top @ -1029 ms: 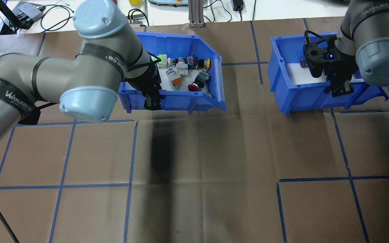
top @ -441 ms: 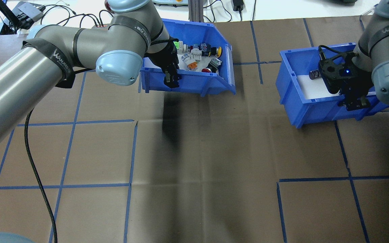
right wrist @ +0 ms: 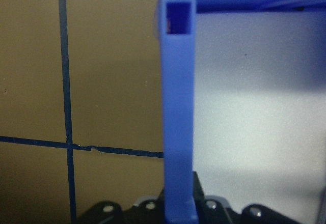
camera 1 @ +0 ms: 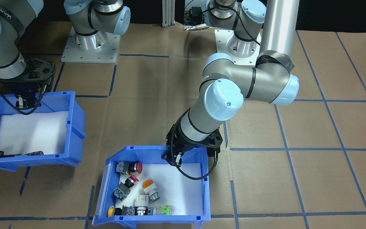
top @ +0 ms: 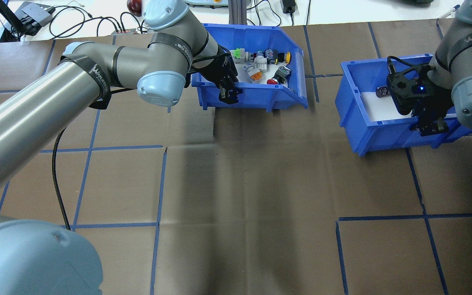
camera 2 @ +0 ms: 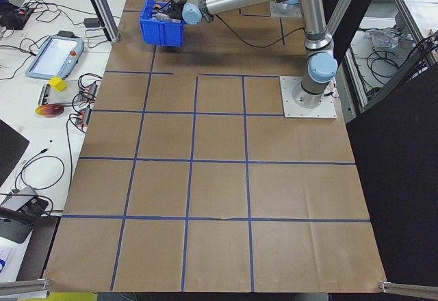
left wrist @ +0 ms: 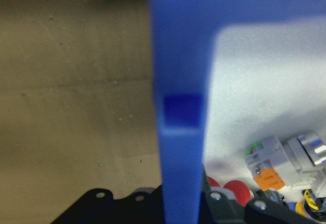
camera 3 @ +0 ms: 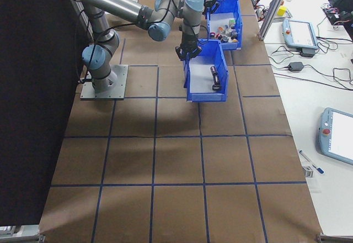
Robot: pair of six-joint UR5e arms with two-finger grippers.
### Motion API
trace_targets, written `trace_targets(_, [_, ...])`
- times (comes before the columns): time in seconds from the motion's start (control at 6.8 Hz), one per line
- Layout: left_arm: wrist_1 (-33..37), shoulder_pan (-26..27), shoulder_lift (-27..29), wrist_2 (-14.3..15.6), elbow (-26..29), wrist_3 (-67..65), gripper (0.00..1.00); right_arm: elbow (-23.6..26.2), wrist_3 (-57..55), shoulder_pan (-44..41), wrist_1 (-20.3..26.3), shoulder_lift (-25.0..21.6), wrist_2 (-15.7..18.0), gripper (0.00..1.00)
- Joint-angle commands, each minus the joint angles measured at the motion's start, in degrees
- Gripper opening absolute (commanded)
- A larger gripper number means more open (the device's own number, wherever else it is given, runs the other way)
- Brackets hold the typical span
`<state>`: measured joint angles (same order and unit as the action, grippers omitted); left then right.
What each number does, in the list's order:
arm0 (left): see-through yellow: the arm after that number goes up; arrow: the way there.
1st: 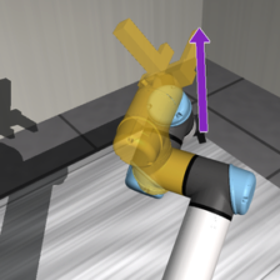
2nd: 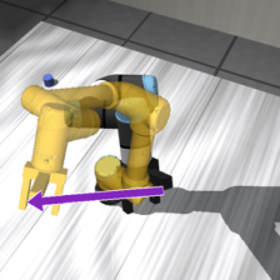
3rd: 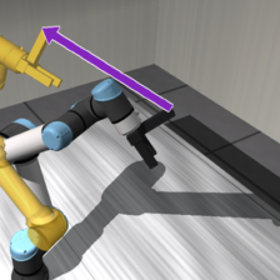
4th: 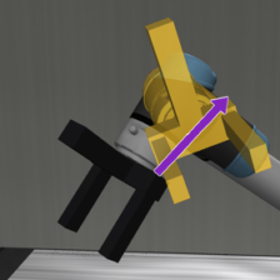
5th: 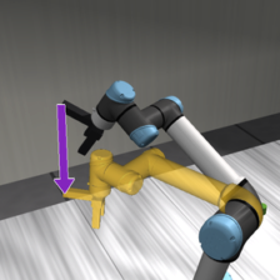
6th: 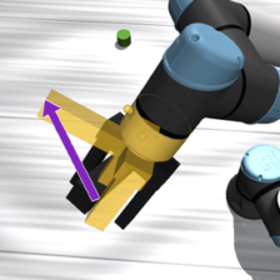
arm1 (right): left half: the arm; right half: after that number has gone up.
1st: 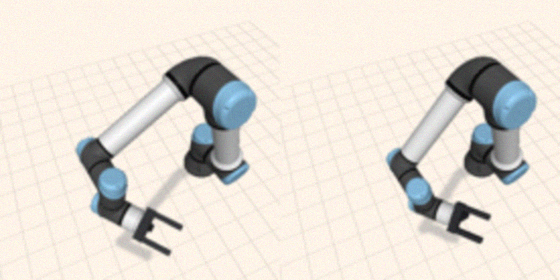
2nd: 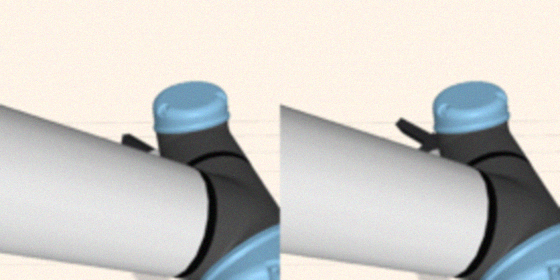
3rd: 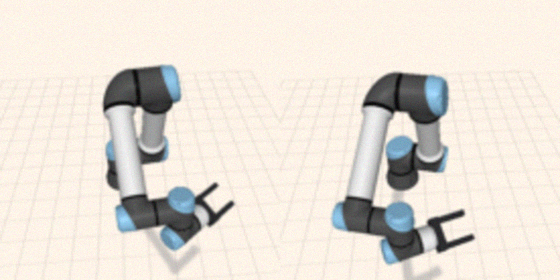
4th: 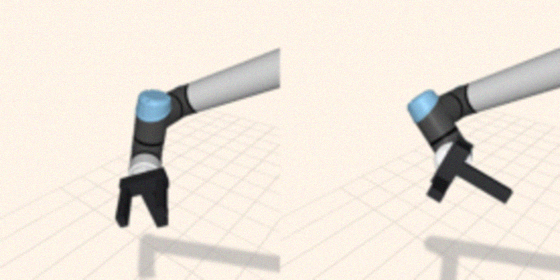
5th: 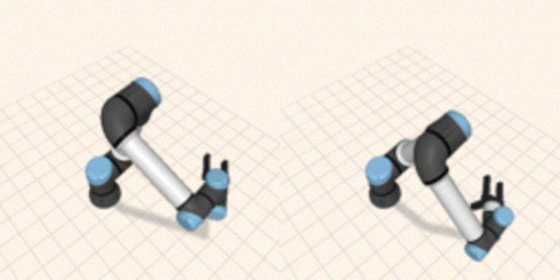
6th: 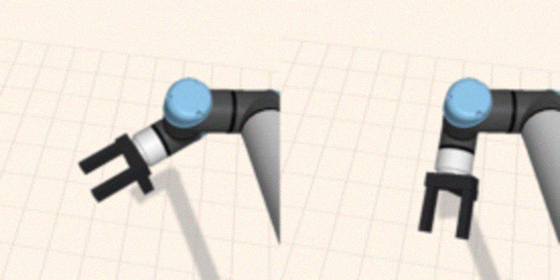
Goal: Place button box in front
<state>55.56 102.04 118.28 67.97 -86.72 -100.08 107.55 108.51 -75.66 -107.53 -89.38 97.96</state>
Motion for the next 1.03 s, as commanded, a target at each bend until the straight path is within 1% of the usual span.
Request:
trace_targets(0.0, [-0.36, 0.09, -0.42, -0.47, -1.26, -0.02, 0.02, 0.03, 0.04, -0.01, -0.05, -0.01, -0.05, 0.06])
trace_targets(0.15, [-0.36, -0.17, 0.36, -0.47, -0.83, -0.02, 0.12, 0.03, 0.04, -0.01, 0.04, -0.01, -0.05, 0.06])
trace_targets(0.29, [-0.28, -0.52, 0.72, 0.14, 0.31, -0.02, 0.55, 0.03, 0.04, -0.01, 0.04, -0.01, -0.05, 0.06])
trace_targets(0.44, [-0.19, -0.53, 0.20, 1.37, 0.41, -0.72, 0.76, 0.46, -0.05, -0.01, 0.04, -0.01, -0.05, 0.06])
trace_targets(0.59, [-0.01, -0.53, -0.85, 4.60, 0.23, -0.81, 0.86, 0.90, -0.05, -0.01, -0.05, -0.09, -0.13, 0.06])
trace_targets(0.74, [0.34, -0.44, -1.64, 6.20, -0.46, -0.81, 0.94, 0.99, -0.23, -0.01, -0.05, -0.09, -0.05, 0.06])
trace_targets(0.88, [1.21, -0.52, -4.61, 6.30, -1.60, -0.73, 0.94, 1.26, -0.84, -0.10, 0.04, -0.36, -0.05, 0.06])
